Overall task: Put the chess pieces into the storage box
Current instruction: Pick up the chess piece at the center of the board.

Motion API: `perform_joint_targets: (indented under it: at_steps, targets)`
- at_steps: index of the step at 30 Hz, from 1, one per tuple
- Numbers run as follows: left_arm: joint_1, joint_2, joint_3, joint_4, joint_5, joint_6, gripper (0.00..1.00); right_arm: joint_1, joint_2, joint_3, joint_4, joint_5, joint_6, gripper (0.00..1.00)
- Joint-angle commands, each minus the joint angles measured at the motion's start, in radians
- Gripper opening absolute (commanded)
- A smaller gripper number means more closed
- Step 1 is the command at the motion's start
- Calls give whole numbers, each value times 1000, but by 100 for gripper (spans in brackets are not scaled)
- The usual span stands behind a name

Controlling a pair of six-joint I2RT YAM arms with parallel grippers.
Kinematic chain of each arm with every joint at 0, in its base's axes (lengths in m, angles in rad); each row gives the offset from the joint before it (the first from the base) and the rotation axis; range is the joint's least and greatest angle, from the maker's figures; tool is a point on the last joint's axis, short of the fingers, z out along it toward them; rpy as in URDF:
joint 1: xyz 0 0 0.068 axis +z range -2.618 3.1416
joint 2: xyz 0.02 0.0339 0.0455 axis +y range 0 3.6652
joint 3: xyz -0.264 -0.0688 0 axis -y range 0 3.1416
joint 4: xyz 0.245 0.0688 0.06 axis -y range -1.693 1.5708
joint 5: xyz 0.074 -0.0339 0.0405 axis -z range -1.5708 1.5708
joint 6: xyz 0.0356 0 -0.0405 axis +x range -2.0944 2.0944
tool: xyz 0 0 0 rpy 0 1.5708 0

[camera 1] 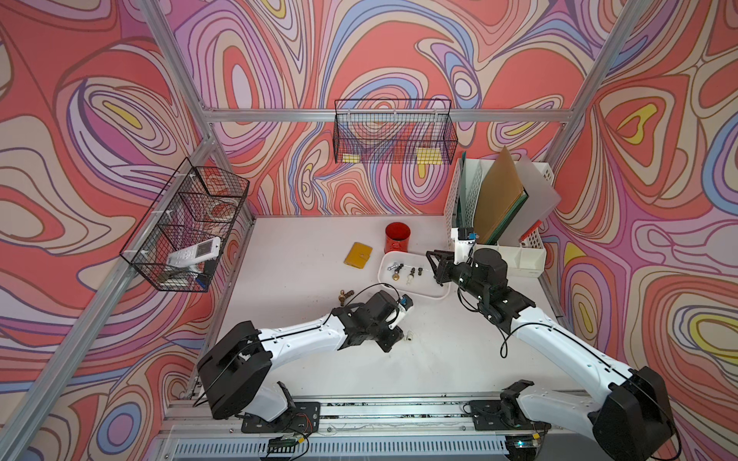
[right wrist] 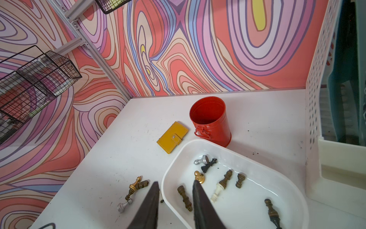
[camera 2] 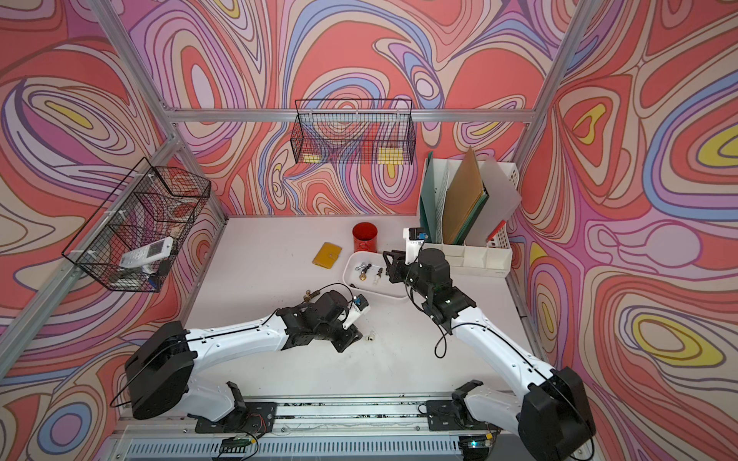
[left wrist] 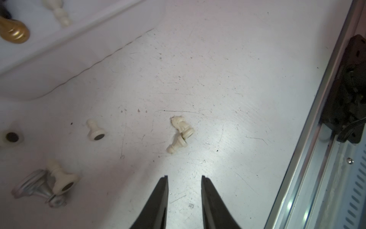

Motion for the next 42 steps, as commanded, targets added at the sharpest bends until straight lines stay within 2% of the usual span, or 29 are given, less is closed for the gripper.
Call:
perform_joint_targets:
  at_steps: [1, 14, 22, 29, 34, 42]
  targets:
    - [-10, 40, -4, 123, 77, 101, 34, -1, -5, -4, -36, 14, -15, 31]
    - [-10, 240, 56, 122, 44, 163, 30, -2, -19, -9, -56, 16, -19, 31]
    - [-11, 261, 63, 121, 2, 162, 28, -1, -18, -11, -54, 15, -21, 31]
    - [-12, 290, 88, 106, 18, 141, 32, -1, -2, -10, -54, 11, -21, 31]
    - [-14, 306, 102, 69, -53, 122, 33, -2, -2, -12, -59, 14, -21, 31]
    - [-17, 277, 78, -14, -147, 139, 29, -2, -2, -19, -60, 23, -20, 31]
